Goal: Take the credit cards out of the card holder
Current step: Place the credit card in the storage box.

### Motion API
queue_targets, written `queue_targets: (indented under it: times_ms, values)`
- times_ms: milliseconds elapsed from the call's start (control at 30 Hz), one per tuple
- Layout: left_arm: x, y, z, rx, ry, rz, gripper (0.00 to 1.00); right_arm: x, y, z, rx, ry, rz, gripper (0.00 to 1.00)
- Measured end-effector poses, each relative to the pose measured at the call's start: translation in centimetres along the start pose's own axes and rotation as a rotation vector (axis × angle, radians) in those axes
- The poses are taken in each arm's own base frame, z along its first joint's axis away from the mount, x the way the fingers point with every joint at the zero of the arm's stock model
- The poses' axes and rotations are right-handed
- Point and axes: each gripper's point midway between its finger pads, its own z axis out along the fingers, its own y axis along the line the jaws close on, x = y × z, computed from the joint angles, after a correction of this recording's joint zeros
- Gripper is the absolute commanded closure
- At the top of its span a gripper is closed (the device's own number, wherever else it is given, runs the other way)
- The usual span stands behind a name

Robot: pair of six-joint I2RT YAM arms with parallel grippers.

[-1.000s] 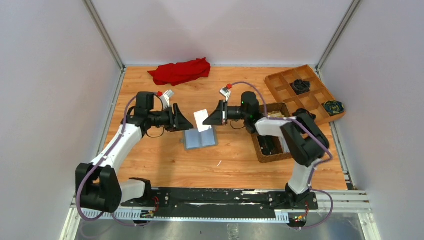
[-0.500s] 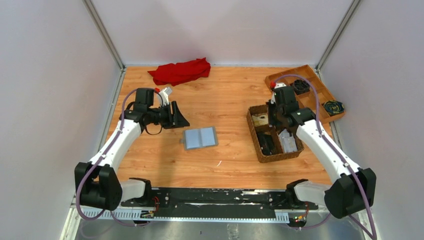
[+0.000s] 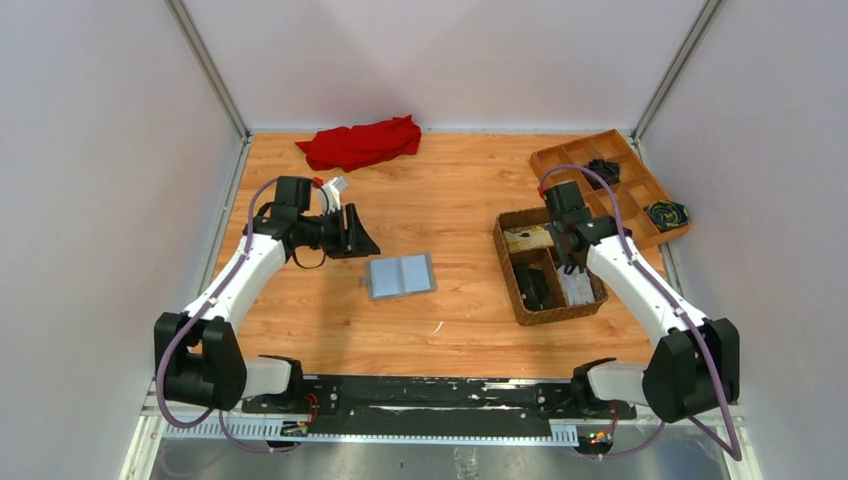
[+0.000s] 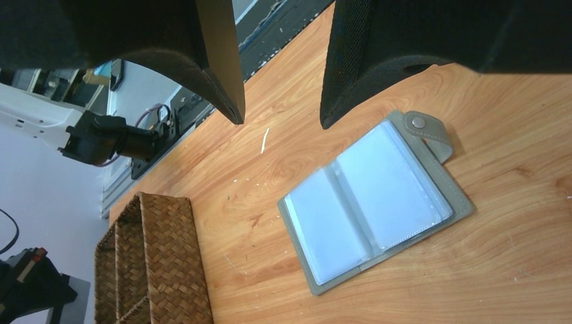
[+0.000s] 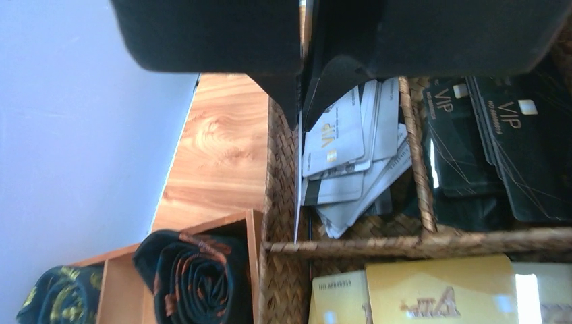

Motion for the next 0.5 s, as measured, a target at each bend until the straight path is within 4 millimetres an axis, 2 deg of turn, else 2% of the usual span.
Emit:
queue_targets:
  times_ms: [233,300,367,500]
  values:
    - [-0.1,0.1,0.3,0.001,0.010,-0.001,0.52,3.1,0.5,1.4,-0.003,0.102,-0.025,0.99]
    - [-0.2,0.1,0.3,0.001,0.011,-0.001,0.52,3.4,0.8,1.8,-0.005,0.124,-0.030,0.93]
    - [-0.4,0.1,0.3,0.002,0.010,0.000,0.52,3.6,1.0,2.1,-0.007,0.140,-0.032,0.81]
    - [-0.4,0.2,0.4,0.000,0.014,-0.003,0.52,3.9,1.4,2.4,-0.021,0.159,-0.034,0.70]
